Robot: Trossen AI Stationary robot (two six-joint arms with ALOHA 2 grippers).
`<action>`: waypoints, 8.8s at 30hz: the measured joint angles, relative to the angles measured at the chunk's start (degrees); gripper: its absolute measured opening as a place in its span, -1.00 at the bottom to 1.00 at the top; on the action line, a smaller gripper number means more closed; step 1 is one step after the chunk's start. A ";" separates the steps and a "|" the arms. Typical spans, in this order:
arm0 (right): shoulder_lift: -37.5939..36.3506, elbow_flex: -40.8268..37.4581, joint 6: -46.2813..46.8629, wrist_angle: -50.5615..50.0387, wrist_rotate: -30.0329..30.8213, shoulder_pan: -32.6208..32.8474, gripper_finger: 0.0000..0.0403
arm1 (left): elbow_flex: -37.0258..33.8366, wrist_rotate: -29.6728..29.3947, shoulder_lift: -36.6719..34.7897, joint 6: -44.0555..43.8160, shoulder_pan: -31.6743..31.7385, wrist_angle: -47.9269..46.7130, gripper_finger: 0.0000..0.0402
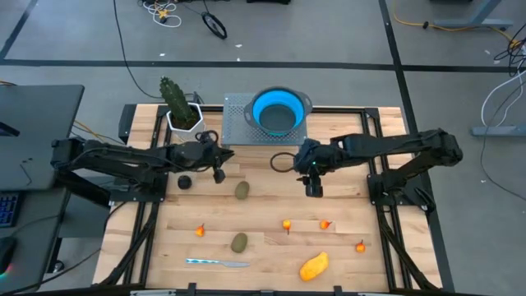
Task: Pick & Place Fruit
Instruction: Put the green kiwi in the blue strainer bowl on the shelf, then put the purple plum in the blue strainer bowl on the shelf
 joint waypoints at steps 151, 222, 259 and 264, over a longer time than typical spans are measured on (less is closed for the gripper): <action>-13.09 -48.15 -6.68 65.09 18.07 -5.47 -0.02 | 23.93 -17.68 24.17 -41.78 -24.48 -21.75 0.47; -13.09 -48.17 -1.49 60.44 19.50 1.15 -0.02 | 44.84 -17.16 42.38 -14.75 -19.56 -27.23 0.22; -13.09 -48.24 4.06 54.57 17.91 1.61 -0.02 | 66.12 -13.84 40.78 16.29 7.30 -24.33 0.65; -13.11 -50.32 4.38 58.04 17.76 1.61 -0.02 | 66.21 -18.99 35.30 15.45 2.33 -30.09 0.71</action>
